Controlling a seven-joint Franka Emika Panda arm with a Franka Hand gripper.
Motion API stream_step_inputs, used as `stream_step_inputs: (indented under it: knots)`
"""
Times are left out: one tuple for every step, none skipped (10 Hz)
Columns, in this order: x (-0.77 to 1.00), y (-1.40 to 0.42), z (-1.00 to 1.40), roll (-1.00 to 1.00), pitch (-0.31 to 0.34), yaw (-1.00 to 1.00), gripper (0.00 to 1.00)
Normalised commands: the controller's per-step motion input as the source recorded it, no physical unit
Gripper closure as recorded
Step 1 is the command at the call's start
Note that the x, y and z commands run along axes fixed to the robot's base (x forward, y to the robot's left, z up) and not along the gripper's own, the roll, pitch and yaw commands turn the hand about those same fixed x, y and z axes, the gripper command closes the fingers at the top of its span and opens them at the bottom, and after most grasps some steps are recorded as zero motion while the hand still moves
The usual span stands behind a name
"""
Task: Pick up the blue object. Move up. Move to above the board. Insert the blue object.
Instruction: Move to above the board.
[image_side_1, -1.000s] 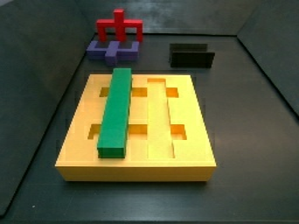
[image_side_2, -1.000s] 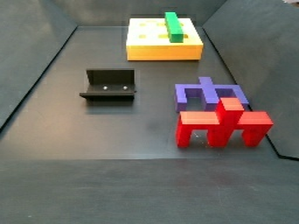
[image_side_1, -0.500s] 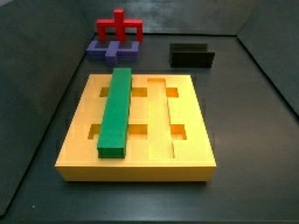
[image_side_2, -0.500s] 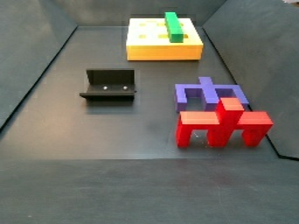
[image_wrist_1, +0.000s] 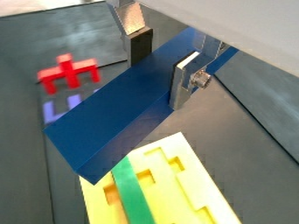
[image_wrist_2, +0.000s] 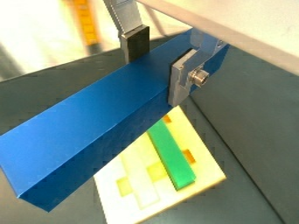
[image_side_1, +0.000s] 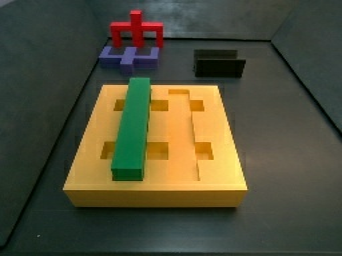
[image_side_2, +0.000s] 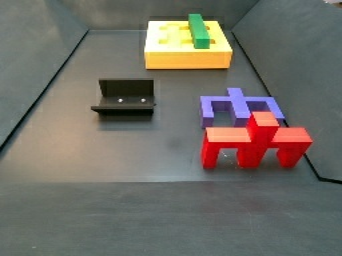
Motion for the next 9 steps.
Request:
stream_step_inputs:
  knots:
    - [0.11, -0.18, 0.06, 0.02, 0.07, 1.0, 1.0]
    - [0.09, -0.14, 0.05, 0.02, 0.073, 1.0, 1.0]
    - [0.09, -0.09, 0.03, 0.03, 0.082, 1.0, 1.0]
    - [0.08, -0.06, 0.02, 0.03, 0.091, 1.0, 1.0]
    - [0.08, -0.05, 0.02, 0.03, 0.098, 1.0, 1.0]
    - [0.07, -0.04, 0.02, 0.04, 0.11, 1.0, 1.0]
    - [0.07, -0.04, 0.02, 0.04, 0.12, 1.0, 1.0]
    - [0.07, -0.03, 0.02, 0.05, 0.138, 1.0, 1.0]
    - [0.07, -0.03, 0.02, 0.05, 0.149, 1.0, 1.0]
